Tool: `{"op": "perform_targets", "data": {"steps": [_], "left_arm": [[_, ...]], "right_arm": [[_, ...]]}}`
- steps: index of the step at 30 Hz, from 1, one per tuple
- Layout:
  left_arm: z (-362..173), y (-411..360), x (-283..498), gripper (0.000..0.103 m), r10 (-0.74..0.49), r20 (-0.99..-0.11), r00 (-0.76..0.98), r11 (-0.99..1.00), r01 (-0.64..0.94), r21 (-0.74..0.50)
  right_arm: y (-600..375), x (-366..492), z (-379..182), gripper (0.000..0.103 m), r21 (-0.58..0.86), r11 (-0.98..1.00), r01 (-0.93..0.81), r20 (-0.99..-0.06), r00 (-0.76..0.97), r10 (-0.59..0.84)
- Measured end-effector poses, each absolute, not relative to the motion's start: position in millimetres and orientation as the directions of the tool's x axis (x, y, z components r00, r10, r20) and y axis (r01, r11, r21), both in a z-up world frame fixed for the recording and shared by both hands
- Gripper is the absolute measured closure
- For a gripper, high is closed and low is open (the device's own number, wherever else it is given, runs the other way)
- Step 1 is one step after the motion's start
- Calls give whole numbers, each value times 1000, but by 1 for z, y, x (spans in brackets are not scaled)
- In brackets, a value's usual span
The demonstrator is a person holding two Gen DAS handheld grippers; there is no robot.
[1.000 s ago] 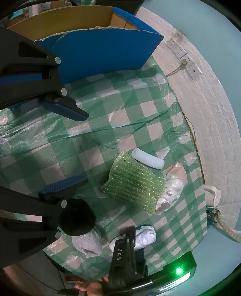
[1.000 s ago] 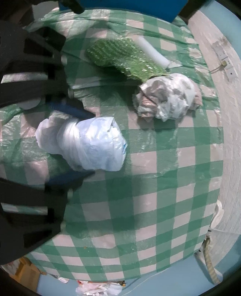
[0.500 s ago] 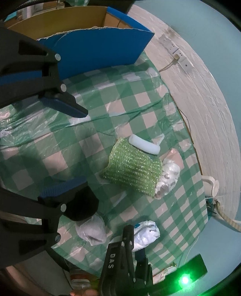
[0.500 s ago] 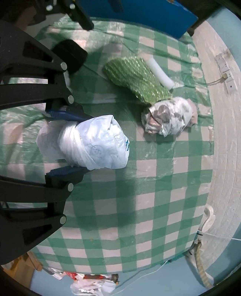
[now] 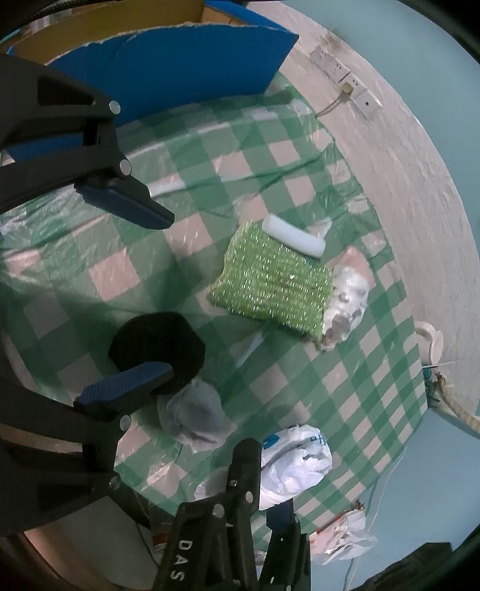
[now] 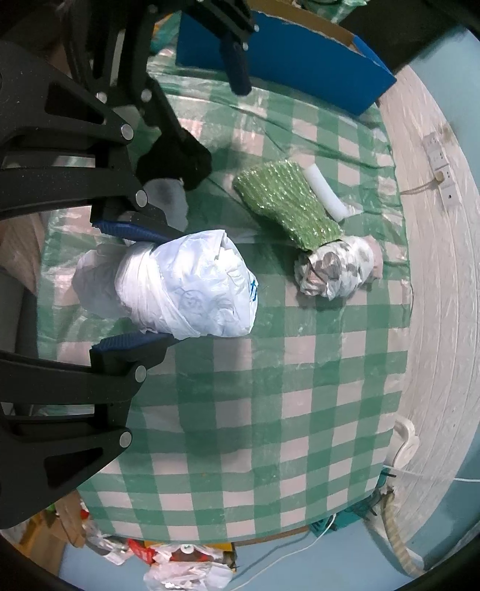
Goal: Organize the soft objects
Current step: 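Grasp the black sock with the left tool while the right tool holds the white bundle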
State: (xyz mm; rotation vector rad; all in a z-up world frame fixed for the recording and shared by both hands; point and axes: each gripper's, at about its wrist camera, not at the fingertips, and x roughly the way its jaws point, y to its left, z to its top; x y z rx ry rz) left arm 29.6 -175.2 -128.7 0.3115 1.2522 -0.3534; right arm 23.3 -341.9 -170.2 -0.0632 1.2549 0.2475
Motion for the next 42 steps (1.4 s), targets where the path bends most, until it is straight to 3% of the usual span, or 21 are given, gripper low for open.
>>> {"op": "perform_targets", "data": {"steps": [3,19,23,32,42], "left_arm": [[-133,-180,30,22,-106,-961,255,904,427,13],[-167,-197,35,22,-212,-968,134,901,410,-140],[-174,-210,24,53,-174,-977,120,873,479,-97],[-172,-206,19,60,-139,-977,161,876,480,-46],[-152,-176,21,60,-96,-970,222,897,441,12]], "right_arm": [[-344,22,-171,62,95,970,-222,-945,286,158],[-350,25,-179,61,119,969,-217,-947,269,177],[-350,26,-178,61,123,968,-217,-945,272,181],[-344,24,-176,61,118,966,-231,-944,277,182],[-331,20,-165,61,110,960,-259,-937,296,187]]}}
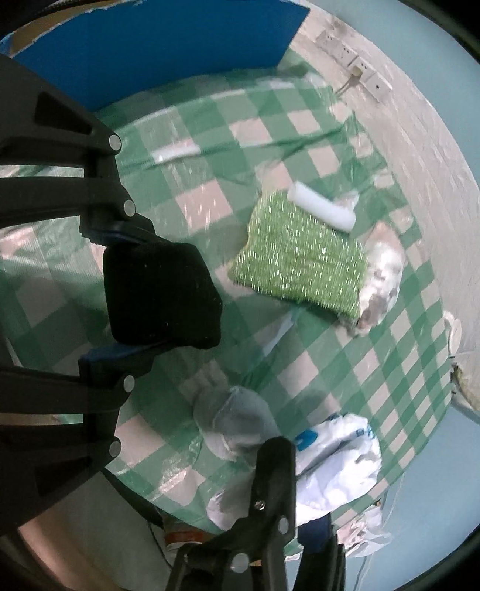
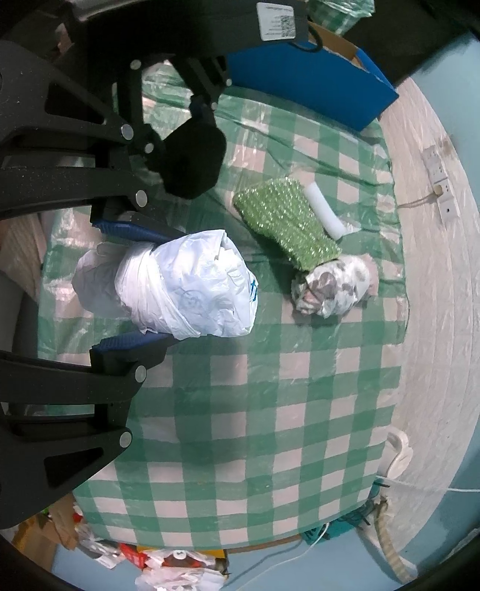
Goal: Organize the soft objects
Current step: 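Grasp the black sock with the left tool while the right tool holds the white bundle, then carry the black sock and white bundle over the cardboard box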
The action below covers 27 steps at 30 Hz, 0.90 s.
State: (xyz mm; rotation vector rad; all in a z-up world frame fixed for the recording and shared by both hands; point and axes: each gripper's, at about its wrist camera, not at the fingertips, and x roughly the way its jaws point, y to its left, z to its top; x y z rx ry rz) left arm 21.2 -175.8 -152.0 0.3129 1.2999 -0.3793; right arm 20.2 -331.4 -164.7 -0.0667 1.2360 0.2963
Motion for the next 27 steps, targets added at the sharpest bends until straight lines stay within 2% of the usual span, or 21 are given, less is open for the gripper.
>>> {"op": "perform_targets", "data": {"steps": [27], "left_arm": [[-91,-99,13,60,-65,-931,358,941,333,62]], "right_arm": [[-269,15,-126,61,86,935,-345,-919,335,208]]}}
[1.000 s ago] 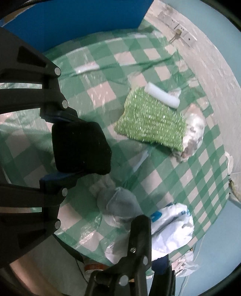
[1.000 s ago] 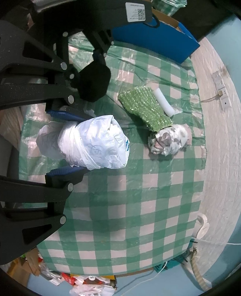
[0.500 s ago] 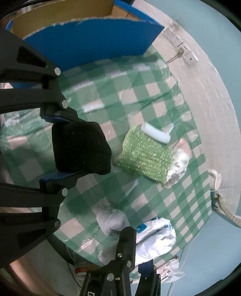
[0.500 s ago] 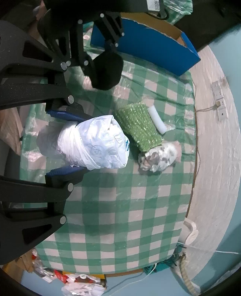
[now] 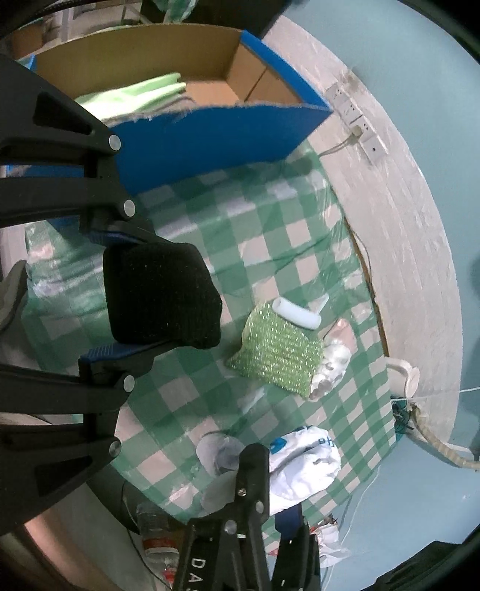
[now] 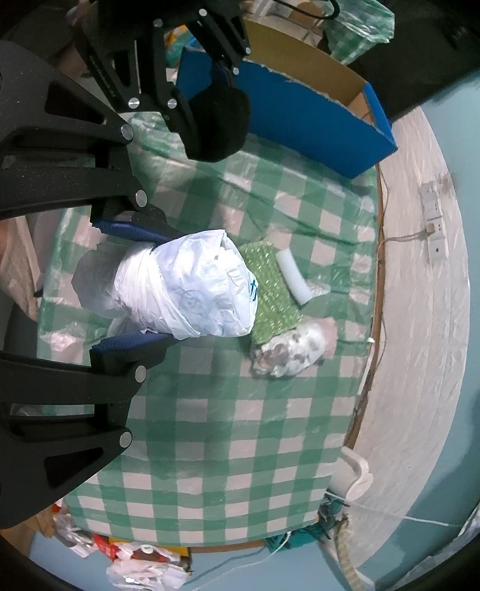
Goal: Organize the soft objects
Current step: 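Carry the black sock and white bundle over the cardboard box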
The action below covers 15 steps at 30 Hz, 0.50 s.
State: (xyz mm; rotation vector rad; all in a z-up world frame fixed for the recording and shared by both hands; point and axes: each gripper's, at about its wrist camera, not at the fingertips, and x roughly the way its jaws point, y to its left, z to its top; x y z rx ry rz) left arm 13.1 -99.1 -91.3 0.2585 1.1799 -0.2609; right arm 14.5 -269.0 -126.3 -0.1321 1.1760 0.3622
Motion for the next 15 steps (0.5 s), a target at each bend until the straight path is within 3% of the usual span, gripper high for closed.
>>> {"op": "perform_targets", "data": {"steps": [15], "left_arm": [[-55,-38,0,60,-73,-904,421,967,252,40]], "right_arm": [[-216,10,-93,61,65,903,-426,-899,368,238]]}}
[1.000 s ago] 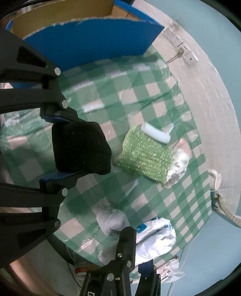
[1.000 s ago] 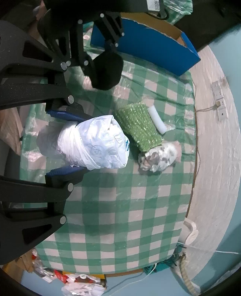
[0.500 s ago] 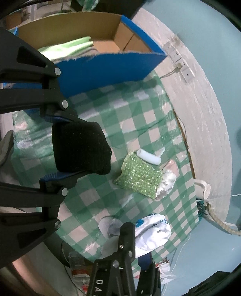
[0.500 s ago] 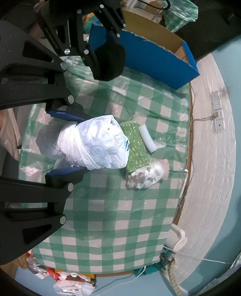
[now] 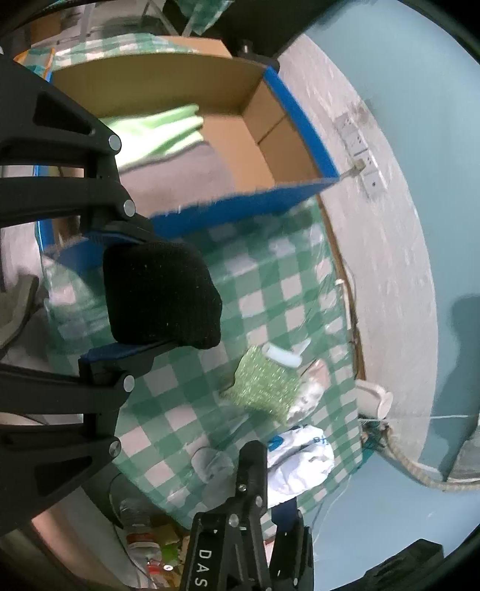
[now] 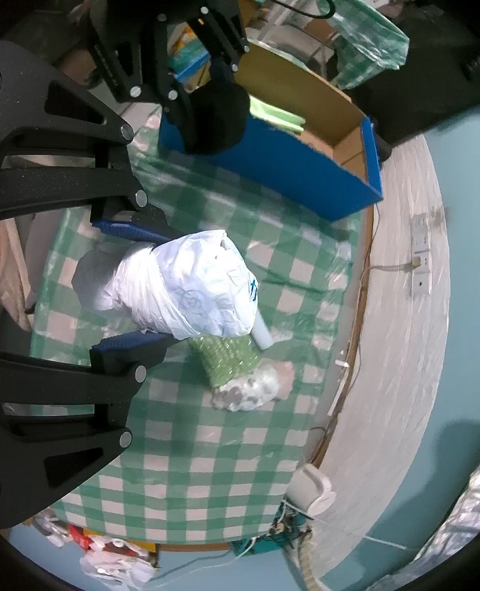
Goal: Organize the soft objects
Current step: 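Carry the black sock and white bundle over the cardboard box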
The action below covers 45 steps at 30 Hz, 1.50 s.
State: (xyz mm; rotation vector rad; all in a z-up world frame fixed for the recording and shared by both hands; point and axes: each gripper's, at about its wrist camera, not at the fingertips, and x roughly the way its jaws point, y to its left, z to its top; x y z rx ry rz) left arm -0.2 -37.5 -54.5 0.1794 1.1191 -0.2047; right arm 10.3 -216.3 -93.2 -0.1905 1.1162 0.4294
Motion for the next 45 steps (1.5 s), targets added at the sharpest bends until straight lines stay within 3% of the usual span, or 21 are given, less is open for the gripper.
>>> {"op": "perform_targets", "data": {"steps": [21,40,43,45], "left_arm": [[-34,68,-7,60,12,-870,493,997,63,49],[-47,134,-9,59,99,-887,451,995,-58,81],[-49,138,-8,56,100,-891,442,994,-72,76],[-51,142,-8,44,108,-895,433,993,-86,78]], "right_arm": [[-107,2,-63,61,37,824,-565,-887,361,287],[-14,1,-86,61,78,747,-660,-910,259,324],[-5,3,-90,60,95,744,-661,-910,244,334],[1,3,-93,59,99,740,-665,-911,239,336]]}}
